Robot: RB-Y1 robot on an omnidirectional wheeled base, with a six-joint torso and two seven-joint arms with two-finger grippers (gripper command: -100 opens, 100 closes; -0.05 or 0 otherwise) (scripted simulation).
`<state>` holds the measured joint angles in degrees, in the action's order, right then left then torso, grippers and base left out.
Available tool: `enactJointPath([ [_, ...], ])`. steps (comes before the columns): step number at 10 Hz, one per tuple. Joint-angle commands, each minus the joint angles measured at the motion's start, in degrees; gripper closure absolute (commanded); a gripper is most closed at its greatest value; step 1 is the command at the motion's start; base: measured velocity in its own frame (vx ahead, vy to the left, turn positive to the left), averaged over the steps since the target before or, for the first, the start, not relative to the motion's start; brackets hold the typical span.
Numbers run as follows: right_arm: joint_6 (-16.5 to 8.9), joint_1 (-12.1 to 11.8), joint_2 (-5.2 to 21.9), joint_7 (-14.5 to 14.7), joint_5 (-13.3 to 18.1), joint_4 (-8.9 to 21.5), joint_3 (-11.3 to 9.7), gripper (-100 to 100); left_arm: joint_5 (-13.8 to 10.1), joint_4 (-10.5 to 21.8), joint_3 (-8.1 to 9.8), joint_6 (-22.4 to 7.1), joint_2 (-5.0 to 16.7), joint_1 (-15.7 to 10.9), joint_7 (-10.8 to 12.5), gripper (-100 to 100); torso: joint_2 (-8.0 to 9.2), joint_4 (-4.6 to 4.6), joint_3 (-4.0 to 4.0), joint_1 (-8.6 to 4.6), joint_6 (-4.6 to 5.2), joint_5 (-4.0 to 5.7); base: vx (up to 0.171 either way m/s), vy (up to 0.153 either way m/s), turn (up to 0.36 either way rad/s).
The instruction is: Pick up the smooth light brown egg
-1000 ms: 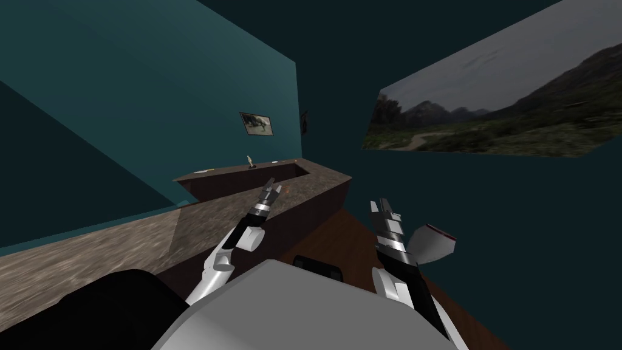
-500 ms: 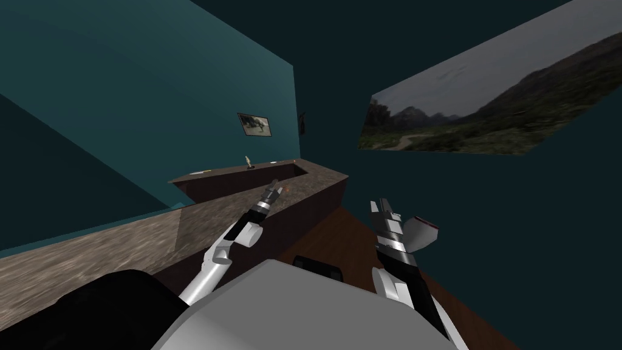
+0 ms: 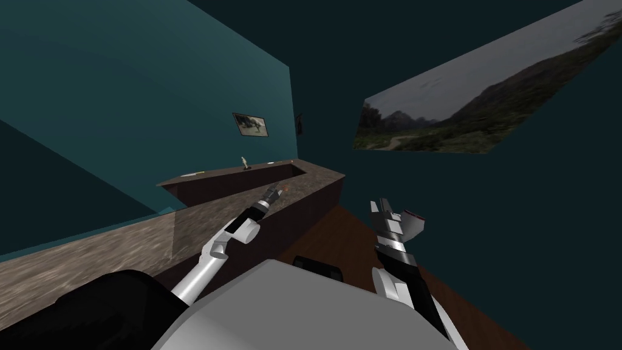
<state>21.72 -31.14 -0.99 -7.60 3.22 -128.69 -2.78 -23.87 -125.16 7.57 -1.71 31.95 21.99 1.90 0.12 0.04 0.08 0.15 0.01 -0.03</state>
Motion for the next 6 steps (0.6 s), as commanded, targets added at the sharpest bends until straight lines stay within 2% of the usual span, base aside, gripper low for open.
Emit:
enactJointPath([
  [1, 0.0, 0.0, 0.0, 0.0, 0.0, 0.0, 0.0, 0, -0.47, 0.62, -0.06, -1.74, 0.85, -0.36, -0.11, -100, 0.0, 0.0, 0.0, 0.0, 0.0, 0.0, -0.032, 0.021, -0.063],
  [2, 0.0, 0.0, 0.0, 0.0, 0.0, 0.0, 0.0, 0, -1.48, 1.64, -0.03, -3.89, 2.72, -0.89, -0.14, -100, -0.03, 0.0, -0.02, -0.01, -0.02, 0.0, -0.03, 0.027, -0.113],
  [3, 0.0, 0.0, 0.0, 0.0, 0.0, 0.0, 0.0, 0, -1.48, 1.64, -0.03, -4.3, 2.72, -0.89, -0.14, -100, -0.04, -0.01, -0.02, 0.01, 0.0, 0.0, -0.027, 0.027, -0.052],
  [5, 0.0, 0.0, 0.0, 0.0, 0.0, 0.0, 0.0, 0, -3.37, 3.79, -0.08, -8.62, 6.37, -2.01, -0.11, -100, -0.07, -0.01, -0.04, 0.03, 0.0, 0.0, -0.027, 0.041, -0.144],
  [6, 0.0, 0.0, 0.0, 0.0, 0.0, 0.0, 0.0, 0, -3.37, 3.79, -0.08, -9.57, 6.39, -2.01, -0.11, -100, -0.07, -0.02, -0.04, 0.1, 0.01, -0.02, -0.022, 0.043, -0.085],
])
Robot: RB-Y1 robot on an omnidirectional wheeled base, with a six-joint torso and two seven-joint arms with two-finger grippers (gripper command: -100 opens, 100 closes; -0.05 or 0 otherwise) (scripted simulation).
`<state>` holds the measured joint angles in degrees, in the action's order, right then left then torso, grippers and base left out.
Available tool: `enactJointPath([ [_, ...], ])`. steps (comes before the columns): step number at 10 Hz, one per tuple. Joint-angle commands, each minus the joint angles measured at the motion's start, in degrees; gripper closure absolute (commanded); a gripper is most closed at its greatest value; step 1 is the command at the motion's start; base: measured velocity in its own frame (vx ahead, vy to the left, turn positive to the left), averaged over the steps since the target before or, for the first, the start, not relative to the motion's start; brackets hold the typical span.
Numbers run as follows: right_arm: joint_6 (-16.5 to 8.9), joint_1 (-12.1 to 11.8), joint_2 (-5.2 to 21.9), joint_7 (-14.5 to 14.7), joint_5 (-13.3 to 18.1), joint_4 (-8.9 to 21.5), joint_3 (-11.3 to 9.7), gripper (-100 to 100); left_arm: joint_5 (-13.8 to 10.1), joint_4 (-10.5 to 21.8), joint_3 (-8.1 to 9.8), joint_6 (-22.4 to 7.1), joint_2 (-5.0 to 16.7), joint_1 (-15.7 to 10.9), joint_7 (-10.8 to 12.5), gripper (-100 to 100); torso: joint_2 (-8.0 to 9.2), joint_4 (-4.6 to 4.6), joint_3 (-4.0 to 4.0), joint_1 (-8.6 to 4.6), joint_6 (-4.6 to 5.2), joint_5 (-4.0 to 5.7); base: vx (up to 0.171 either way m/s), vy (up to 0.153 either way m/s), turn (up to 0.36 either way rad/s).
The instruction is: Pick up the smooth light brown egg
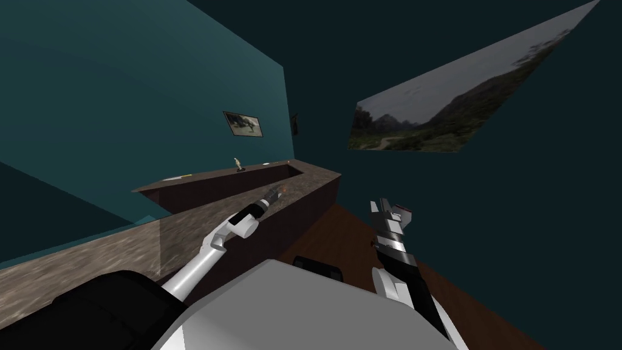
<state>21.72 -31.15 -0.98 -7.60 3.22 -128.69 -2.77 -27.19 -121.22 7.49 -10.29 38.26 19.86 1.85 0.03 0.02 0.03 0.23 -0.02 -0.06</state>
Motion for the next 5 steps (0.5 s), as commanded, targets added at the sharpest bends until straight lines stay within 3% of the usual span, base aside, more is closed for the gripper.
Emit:
enactJointPath([
  [1, 0.0, 0.0, 0.0, 0.0, 0.0, 0.0, 0.0, 0, -0.9, 0.97, -0.08, -2.86, 1.87, -0.47, 0.01, -100, 0.0, 0.0, 0.0, 0.0, 0.0, 0.0, -0.014, 0.048, -0.13],
  [2, 0.0, 0.0, 0.0, 0.0, 0.0, 0.0, 0.0, 0, -0.9, 0.97, -0.08, -3.66, 1.87, -0.47, 0.01, -100, -0.03, -0.01, -0.02, 0.02, 0.02, 0.0, -0.009, 0.043, -0.062],
  [5, 0.0, 0.0, 0.0, 0.0, 0.0, 0.0, 0.0, 0, -2.43, 3.25, -0.36, -8.67, 5.31, -1.69, 0.23, -100, -0.08, -0.02, -0.04, -0.02, -0.01, 0.0, -0.001, 0.044, -0.113],
])
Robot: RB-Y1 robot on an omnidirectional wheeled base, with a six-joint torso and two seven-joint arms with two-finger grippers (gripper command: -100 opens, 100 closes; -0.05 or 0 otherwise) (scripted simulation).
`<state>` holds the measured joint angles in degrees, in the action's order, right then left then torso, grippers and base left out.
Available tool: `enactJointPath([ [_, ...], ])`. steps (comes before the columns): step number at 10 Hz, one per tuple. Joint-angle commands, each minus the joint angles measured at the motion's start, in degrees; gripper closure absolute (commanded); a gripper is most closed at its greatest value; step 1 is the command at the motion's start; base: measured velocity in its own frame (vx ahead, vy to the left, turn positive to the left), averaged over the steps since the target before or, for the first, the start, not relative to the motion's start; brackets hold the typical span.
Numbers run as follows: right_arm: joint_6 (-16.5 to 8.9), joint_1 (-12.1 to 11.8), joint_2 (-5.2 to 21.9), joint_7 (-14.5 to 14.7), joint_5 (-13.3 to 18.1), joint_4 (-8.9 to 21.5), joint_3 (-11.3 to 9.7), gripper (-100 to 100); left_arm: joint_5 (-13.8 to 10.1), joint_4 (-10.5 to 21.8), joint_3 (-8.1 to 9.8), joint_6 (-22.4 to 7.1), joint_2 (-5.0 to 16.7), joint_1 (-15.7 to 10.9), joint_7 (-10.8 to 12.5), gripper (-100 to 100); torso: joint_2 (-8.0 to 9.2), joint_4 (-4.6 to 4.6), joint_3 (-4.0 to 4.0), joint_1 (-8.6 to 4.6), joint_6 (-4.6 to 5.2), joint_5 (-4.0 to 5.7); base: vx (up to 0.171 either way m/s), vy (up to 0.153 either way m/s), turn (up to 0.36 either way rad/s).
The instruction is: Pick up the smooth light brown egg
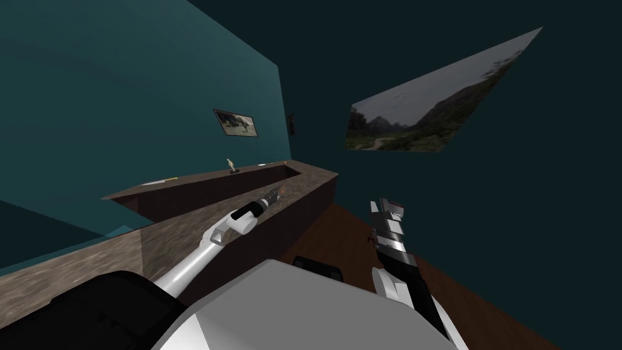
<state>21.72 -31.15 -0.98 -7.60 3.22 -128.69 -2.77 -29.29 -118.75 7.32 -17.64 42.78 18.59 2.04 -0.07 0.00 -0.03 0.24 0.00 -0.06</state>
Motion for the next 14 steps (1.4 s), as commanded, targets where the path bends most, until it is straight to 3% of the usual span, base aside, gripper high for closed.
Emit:
enactJointPath([
  [1, 0.0, 0.0, 0.0, 0.0, 0.0, 0.0, 0.0, 0, -0.33, 0.78, -0.2, -1.66, 0.78, -0.41, 0.03, -100, 0.0, 0.0, 0.0, 0.0, 0.0, 0.0, 0.008, 0.044, -0.072],
  [2, 0.0, -0.01, 0.0, 0.0, 0.0, 0.0, 0.0, 0, -0.99, 1.94, -0.39, -3.94, 2.44, -1.04, 0.19, -100, -0.02, 0.0, -0.01, -0.02, -0.03, -0.01, 0.014, 0.054, -0.113],
  [3, 0.0, 0.0, 0.0, 0.0, 0.0, 0.0, 0.0, 0, -0.99, 1.94, -0.39, -4.32, 2.44, -1.04, 0.19, -100, -0.05, -0.01, -0.03, 0.02, 0.0, -0.01, 0.01, 0.051, -0.078],
  [5, 0.0, 0.0, 0.0, 0.0, 0.0, 0.0, 0.0, 0, -2.12, 4.31, -0.91, -8.39, 5.59, -2.29, 0.57, -100, -0.06, -0.01, -0.03, 0.03, 0.01, -0.01, 0.017, 0.077, -0.197],
  [6, 0.0, 0.0, 0.01, 0.0, 0.0, 0.0, 0.01, 0, -2.12, 4.31, -0.91, -9.55, 5.59, -2.29, 0.57, -100, -0.09, -0.02, -0.05, 0.17, 0.0, -0.04, 0.016, 0.08, -0.068],
  [11, 0.0, -0.01, 0.0, 0.0, 0.0, 0.0, 0.01, 0, -3.35, 7.87, -2.01, -16.94, 9.72, -4.11, 1.32, -100, -0.17, -0.04, -0.1, 0.0, -0.03, -0.02, 0.037, 0.065, -0.118],
  [12, 0.0, -0.01, 0.0, 0.0, 0.0, 0.0, 0.0, 0, -3.35, 7.87, -2.01, -17.06, 9.72, -4.11, 1.32, -100, -0.2, -0.05, -0.12, 0.06, -0.01, -0.02, 0.033, 0.068, -0.077],
  [14, 0.0, -0.01, 0.0, 0.0, 0.0, 0.0, 0.01, 0, -3.92, 10.16, -2.94, -20.76, 11.93, -5.22, 1.9, -100, -0.2, -0.05, -0.12, 0.07, -0.01, -0.03, 0.053, 0.093, -0.192],
])
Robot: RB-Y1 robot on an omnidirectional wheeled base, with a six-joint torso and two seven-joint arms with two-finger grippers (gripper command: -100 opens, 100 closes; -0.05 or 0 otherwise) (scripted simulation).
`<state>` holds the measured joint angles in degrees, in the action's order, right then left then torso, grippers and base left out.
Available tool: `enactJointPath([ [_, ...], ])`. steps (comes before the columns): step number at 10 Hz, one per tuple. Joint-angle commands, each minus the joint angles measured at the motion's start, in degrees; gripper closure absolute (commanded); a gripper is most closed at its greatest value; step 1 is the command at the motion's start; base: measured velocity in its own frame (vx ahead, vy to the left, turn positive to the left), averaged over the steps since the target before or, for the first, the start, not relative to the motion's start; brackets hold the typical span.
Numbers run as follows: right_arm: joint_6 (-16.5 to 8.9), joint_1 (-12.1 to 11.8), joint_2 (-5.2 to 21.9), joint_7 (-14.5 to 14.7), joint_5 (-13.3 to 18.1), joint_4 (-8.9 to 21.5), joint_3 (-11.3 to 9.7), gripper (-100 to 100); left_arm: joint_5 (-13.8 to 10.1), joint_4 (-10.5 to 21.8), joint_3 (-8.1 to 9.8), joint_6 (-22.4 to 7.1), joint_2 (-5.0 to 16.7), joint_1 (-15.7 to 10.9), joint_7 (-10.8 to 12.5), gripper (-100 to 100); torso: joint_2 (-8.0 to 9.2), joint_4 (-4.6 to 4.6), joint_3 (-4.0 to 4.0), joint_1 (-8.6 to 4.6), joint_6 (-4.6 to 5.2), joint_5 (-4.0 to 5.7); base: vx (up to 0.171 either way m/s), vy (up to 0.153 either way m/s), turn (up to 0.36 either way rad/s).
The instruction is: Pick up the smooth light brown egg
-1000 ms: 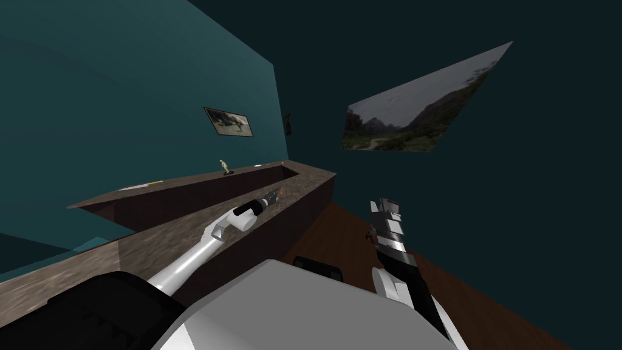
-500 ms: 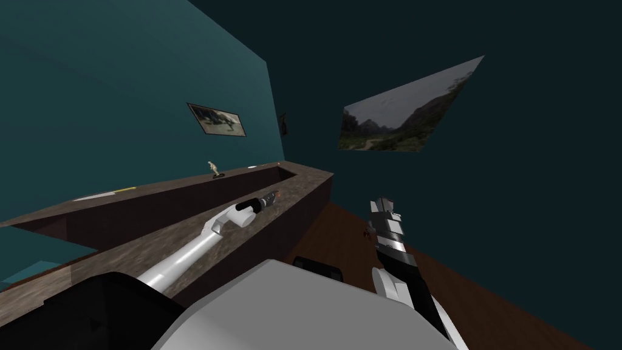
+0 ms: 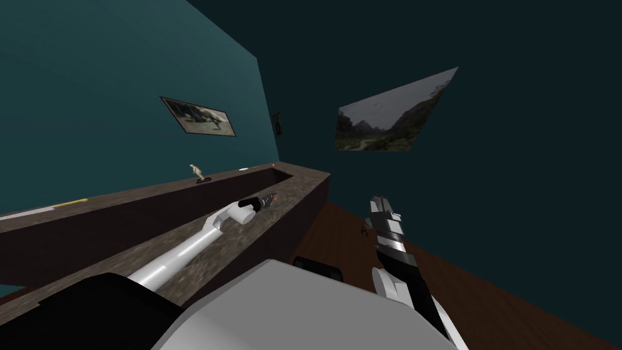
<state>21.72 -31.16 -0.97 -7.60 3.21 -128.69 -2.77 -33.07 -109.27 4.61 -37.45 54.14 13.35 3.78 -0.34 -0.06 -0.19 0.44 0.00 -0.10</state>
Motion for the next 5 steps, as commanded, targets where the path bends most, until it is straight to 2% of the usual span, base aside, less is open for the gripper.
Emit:
enactJointPath([
  [1, 0.0, 0.0, 0.0, 0.0, 0.0, 0.0, 0.0, 0, -0.14, 0.68, -0.23, -1.92, 0.57, 0.01, 0.16, -100, 0.0, 0.0, 0.0, 0.0, 0.0, 0.0, 0.046, 0.096, -0.081],
  [3, 0.0, 0.0, 0.0, 0.0, 0.0, 0.0, 0.0, 0, -0.55, 2.82, -1.28, -5.82, 2.32, -0.93, 0.76, -100, 0.01, 0.0, 0.01, -0.11, -0.02, 0.01, 0.063, 0.087, -0.176],
  [4, 0.0, 0.0, 0.0, 0.0, 0.0, 0.0, 0.0, 0, -0.55, 2.82, -1.28, -6.19, 2.32, -0.93, 0.76, -100, -0.04, -0.01, -0.03, -0.03, -0.01, 0.0, 0.046, 0.099, -0.079],
  [5, 0.0, -0.01, 0.0, 0.0, 0.0, 0.0, 0.0, 0, -0.7, 3.82, -1.85, -8.13, 3.01, -1.32, 1.05, -100, 0.01, 0.0, 0.0, -0.05, -0.06, -0.01, 0.064, 0.092, -0.111],
])
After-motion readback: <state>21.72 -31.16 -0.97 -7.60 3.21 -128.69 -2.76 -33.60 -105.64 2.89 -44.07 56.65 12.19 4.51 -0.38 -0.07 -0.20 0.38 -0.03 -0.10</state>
